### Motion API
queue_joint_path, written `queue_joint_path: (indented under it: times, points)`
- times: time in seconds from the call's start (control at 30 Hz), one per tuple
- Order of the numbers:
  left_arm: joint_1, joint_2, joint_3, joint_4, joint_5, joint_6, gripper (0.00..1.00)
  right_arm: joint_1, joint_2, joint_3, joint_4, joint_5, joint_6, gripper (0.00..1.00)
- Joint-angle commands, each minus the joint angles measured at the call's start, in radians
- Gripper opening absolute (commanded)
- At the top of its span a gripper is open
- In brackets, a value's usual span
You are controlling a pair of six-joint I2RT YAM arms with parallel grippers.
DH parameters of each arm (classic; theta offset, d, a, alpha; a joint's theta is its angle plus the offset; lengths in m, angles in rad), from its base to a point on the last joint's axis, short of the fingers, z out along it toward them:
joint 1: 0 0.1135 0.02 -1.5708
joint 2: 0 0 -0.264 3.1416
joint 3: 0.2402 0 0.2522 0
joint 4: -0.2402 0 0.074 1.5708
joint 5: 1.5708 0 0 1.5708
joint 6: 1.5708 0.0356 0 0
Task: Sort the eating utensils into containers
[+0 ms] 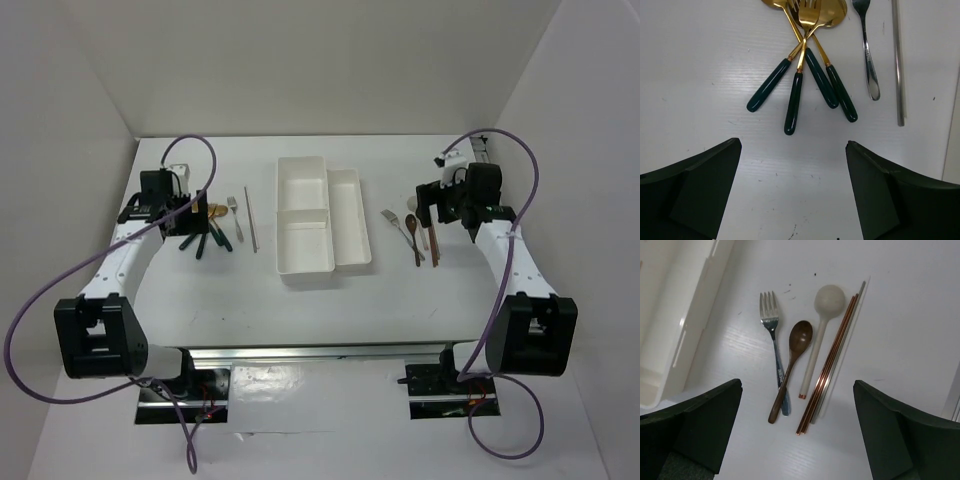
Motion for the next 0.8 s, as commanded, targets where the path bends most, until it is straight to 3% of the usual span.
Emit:
queue_joint_path:
  times: [0.0, 0.2, 0.33, 0.57, 0.7, 0.77]
  points:
    - [-0.001, -0.063, 0.001, -0.009, 0.031, -0.024, 1.00, 0.003, 0.031, -0.013, -0.074, -0.021, -0.075, 1.00]
    - [-0.001, -0.265, -0.076, 0.007, 0.307, 0.171, 1.00, 0.003, -0.060, -0.073, -0.064, -0.155, -0.110, 0.97]
    - [-0.001, -0.281, -0.085, -0.016, 0.256, 0.145, 1.00, 0.012, 0.015, -0.050, -0.113, -0.199, -0.091, 0.74]
    - [-0.001, -0.319, -0.156, -0.025, 0.161, 0.163, 1.00, 0.012, 0.144, -0.005, -0.107, -0.203, 0.011, 0.63]
    - [-0.001, -0.330, -0.156, -0.036, 0.126, 0.154, 1.00, 0.012, 0.178, -0.036, -0.076, -0.163, 0.055, 0.48]
    - [-0.001, -0.330, -0.156, -0.046, 0.095, 0.154, 1.00, 0.012, 0.198, -0.036, -0.053, -0.135, 0.071, 0.35]
